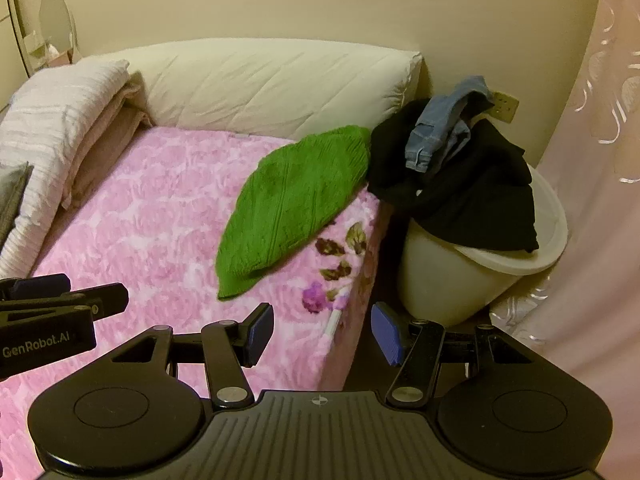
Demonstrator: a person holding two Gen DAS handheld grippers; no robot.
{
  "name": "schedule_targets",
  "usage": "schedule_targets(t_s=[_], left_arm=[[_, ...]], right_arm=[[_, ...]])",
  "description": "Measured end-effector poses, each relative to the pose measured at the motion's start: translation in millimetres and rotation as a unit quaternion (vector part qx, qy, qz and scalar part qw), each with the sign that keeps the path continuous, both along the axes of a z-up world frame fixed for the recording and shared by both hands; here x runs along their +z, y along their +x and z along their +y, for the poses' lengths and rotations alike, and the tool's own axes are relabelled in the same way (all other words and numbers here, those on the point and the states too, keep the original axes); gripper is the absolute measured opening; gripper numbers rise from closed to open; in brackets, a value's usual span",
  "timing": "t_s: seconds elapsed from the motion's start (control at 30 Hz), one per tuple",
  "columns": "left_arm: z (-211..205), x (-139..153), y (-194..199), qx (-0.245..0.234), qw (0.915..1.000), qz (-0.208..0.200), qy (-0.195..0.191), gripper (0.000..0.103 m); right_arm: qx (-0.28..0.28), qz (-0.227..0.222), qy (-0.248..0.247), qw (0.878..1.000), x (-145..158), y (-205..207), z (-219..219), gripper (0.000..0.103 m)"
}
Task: Fold clothes
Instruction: 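Move both grippers toward the green knit vest on the bed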
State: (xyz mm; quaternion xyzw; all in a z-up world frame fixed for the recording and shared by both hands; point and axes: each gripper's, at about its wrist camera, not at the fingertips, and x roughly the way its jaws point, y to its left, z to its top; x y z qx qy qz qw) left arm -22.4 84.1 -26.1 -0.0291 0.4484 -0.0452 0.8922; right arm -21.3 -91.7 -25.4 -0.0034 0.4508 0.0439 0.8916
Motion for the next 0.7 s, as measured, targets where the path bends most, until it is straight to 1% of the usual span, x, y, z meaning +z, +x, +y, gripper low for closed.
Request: schedule_targets(t_s=[0.23,0.43,0.7], left_arm=[[16,-10,-1,0.011,0.9998,0.008,-0.012,0.059],[23,-13,5,0.024,0.9996,0.011,-0.012,0.059],[23,-21,33,0.045,0.9987,0.022,-0.003,0.059]], right_arm=[[0.021,0.004,-0.015,1.000,-4,4,4,0.058],[0.033,0.003,-0.017,0.999,-4,15,16,0.058],[0.050,0.008,-0.006,0.999,-13,42,21,0.058]])
